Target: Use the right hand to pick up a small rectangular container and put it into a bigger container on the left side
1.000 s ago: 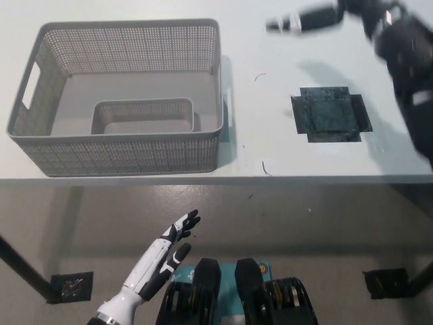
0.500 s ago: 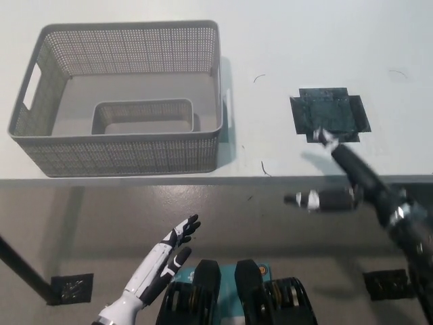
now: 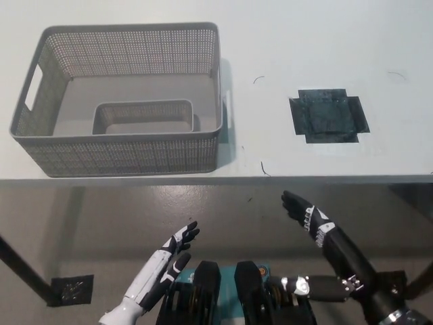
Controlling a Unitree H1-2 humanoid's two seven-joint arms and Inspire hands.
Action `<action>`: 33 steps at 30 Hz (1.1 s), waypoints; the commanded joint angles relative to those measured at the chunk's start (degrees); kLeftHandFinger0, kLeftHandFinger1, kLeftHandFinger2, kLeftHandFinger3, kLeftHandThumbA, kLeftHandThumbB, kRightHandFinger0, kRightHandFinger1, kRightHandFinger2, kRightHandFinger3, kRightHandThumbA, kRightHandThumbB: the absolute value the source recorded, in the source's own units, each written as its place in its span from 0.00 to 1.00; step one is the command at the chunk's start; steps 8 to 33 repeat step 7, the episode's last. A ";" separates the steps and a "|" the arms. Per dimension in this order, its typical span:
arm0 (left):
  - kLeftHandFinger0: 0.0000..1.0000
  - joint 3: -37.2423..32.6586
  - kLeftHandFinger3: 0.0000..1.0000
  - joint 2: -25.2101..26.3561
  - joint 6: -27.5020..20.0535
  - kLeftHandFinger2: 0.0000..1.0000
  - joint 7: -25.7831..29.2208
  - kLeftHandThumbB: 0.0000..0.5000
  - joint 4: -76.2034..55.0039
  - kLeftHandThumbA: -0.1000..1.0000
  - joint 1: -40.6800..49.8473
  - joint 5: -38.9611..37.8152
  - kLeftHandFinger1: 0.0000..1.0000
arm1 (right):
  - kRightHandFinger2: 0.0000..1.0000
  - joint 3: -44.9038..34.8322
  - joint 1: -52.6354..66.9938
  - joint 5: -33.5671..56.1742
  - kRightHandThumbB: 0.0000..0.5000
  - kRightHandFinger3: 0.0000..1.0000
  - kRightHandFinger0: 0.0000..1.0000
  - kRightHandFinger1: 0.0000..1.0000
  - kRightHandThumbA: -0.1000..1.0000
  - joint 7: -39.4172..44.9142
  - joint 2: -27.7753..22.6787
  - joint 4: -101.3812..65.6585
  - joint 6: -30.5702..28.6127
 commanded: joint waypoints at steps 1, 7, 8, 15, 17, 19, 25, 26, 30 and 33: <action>1.00 0.80 1.00 -0.06 -1.79 1.00 1.58 0.49 -1.85 1.00 -1.32 0.31 1.00 | 1.00 -5.07 -2.04 12.18 0.21 1.00 1.00 1.00 1.00 -3.41 7.70 5.75 -0.99; 1.00 2.08 1.00 0.54 -1.66 1.00 1.96 0.48 -1.86 1.00 -1.85 0.13 1.00 | 1.00 -6.87 -4.87 8.83 0.11 1.00 1.00 1.00 1.00 -3.95 12.10 15.74 -4.83; 1.00 2.08 1.00 0.54 -1.66 1.00 1.96 0.48 -1.86 1.00 -1.85 0.13 1.00 | 1.00 -6.87 -4.87 8.83 0.11 1.00 1.00 1.00 1.00 -3.95 12.10 15.74 -4.83; 1.00 2.08 1.00 0.54 -1.66 1.00 1.96 0.48 -1.86 1.00 -1.85 0.13 1.00 | 1.00 -6.87 -4.87 8.83 0.11 1.00 1.00 1.00 1.00 -3.95 12.10 15.74 -4.83; 1.00 2.08 1.00 0.54 -1.66 1.00 1.96 0.48 -1.86 1.00 -1.85 0.13 1.00 | 1.00 -6.87 -4.87 8.83 0.11 1.00 1.00 1.00 1.00 -3.95 12.10 15.74 -4.83; 1.00 2.08 1.00 0.54 -1.66 1.00 1.96 0.48 -1.86 1.00 -1.85 0.13 1.00 | 1.00 -6.87 -4.87 8.83 0.11 1.00 1.00 1.00 1.00 -3.95 12.10 15.74 -4.83; 1.00 2.08 1.00 0.54 -1.66 1.00 1.96 0.48 -1.86 1.00 -1.85 0.13 1.00 | 1.00 -6.87 -4.87 8.83 0.11 1.00 1.00 1.00 1.00 -3.95 12.10 15.74 -4.83; 1.00 2.08 1.00 0.54 -1.66 1.00 1.96 0.48 -1.86 1.00 -1.85 0.13 1.00 | 1.00 -6.87 -4.87 8.83 0.11 1.00 1.00 1.00 1.00 -3.95 12.10 15.74 -4.83; 1.00 2.08 1.00 0.54 -1.66 1.00 1.96 0.48 -1.86 1.00 -1.85 0.13 1.00 | 1.00 -6.87 -4.87 8.83 0.11 1.00 1.00 1.00 1.00 -3.95 12.10 15.74 -4.83; 1.00 2.08 1.00 0.54 -1.66 1.00 1.96 0.48 -1.86 1.00 -1.85 0.13 1.00 | 1.00 -6.87 -4.87 8.83 0.11 1.00 1.00 1.00 1.00 -3.95 12.10 15.74 -4.83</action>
